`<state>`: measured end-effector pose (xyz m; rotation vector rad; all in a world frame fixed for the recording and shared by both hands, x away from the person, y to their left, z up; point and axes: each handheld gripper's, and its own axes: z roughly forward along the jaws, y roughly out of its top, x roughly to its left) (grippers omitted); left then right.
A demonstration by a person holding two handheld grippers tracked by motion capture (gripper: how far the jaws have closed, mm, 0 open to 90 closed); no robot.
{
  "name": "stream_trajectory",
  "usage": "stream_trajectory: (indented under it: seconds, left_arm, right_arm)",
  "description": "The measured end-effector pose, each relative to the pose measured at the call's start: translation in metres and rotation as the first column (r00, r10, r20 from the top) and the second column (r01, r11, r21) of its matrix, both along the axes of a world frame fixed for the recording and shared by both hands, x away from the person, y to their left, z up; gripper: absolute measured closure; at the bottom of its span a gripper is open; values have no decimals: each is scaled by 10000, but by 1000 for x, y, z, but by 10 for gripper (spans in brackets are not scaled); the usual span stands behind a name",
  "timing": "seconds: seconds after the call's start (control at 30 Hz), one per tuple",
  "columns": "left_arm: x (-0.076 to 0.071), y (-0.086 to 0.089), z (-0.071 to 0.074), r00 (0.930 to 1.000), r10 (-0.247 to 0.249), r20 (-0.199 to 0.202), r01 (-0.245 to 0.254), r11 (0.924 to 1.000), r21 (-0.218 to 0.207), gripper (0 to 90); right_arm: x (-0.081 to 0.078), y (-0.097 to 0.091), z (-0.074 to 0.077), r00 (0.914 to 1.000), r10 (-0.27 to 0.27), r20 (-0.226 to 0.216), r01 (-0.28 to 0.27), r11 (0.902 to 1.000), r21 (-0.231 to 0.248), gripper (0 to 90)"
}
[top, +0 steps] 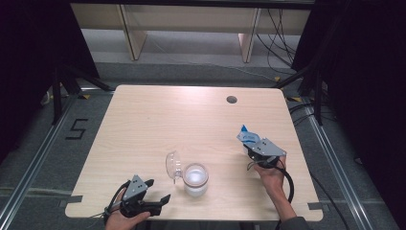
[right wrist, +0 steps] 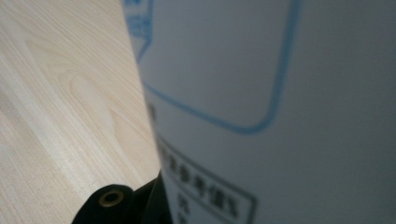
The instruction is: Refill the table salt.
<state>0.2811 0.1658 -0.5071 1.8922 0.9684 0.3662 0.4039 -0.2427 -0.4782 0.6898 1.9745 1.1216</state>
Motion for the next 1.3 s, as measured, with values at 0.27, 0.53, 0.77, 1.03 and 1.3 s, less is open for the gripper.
stream_trajectory:
  seconds: [0.27,0.53,0.77,1.03,1.3]
  left_arm:
    - [0,0,0,10000,0,-1,0,10000,1,178]
    - [0,0,0,10000,-7,-2,7,10000,8,178]
    - [0,0,0,10000,-15,0,15,10000,13,178]
    - [0,0,1,10000,-77,58,76,9999,143,178]
    - [0,1,1,10000,-76,56,75,9998,173,178]
  right_arm:
    - [6,-12,-10,9966,-159,-808,246,9937,1089,817]
    - [9,-21,-16,9926,-334,-1170,583,9746,2161,819]
    - [11,-25,-20,9895,-420,-1383,743,9685,2379,820]
    - [10,-25,-23,9886,-552,-1404,914,9595,2663,829]
    - [12,-28,-23,9906,-450,-1292,779,9618,2623,818]
